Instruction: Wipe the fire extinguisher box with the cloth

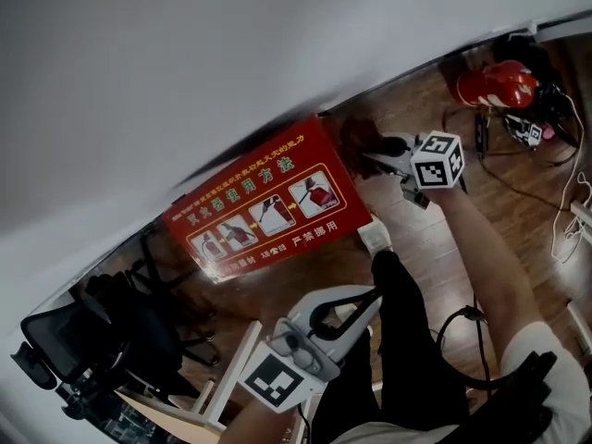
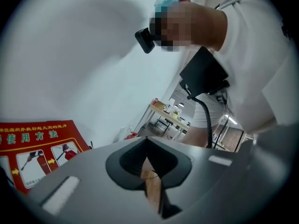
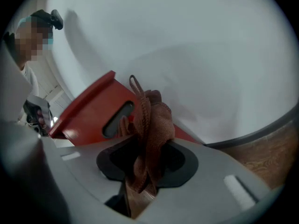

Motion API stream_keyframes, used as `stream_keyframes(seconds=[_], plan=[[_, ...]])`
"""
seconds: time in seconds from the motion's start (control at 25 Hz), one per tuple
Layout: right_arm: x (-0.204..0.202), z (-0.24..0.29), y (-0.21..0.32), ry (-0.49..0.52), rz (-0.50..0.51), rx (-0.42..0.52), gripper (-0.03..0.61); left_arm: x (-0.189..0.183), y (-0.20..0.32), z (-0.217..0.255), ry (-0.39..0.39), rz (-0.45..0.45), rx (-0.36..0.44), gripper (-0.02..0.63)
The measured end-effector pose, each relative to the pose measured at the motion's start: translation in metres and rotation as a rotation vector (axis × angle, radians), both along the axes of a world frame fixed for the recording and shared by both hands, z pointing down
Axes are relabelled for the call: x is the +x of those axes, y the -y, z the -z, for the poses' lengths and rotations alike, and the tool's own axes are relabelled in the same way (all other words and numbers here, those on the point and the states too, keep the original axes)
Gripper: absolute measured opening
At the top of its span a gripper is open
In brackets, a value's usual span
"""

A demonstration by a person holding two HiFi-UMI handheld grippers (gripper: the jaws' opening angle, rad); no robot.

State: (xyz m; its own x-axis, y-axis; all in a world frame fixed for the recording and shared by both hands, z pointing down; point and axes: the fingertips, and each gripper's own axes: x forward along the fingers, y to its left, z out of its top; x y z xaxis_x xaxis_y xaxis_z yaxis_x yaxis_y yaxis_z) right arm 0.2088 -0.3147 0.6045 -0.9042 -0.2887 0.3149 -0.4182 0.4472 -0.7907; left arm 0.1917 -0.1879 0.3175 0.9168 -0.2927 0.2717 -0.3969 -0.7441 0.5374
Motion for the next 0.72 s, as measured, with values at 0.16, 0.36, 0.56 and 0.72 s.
stream_keyframes(seconds=[0.16, 0.36, 0.56, 0.72], plan=[[-0.005, -0.077, -0.005, -0.030, 0.001, -0.072, 0.120, 0.003, -0.005, -0.040, 0.009, -0.019, -0.026, 0.000], [-0.012, -0.171, -0.004, -0.116, 0.007, -0.113, 0.120, -0.004, -0.014, -0.085, 0.020, -0.029, -0.043, 0.000], [-0.012, -0.247, -0.007, -0.274, 0.007, -0.188, 0.120, -0.009, -0.026, -0.116, 0.022, -0.035, -0.052, 0.000], [-0.004, -0.256, -0.012, -0.390, 0.044, -0.175, 0.120, -0.012, -0.031, -0.122, 0.016, -0.013, -0.040, 0.000]])
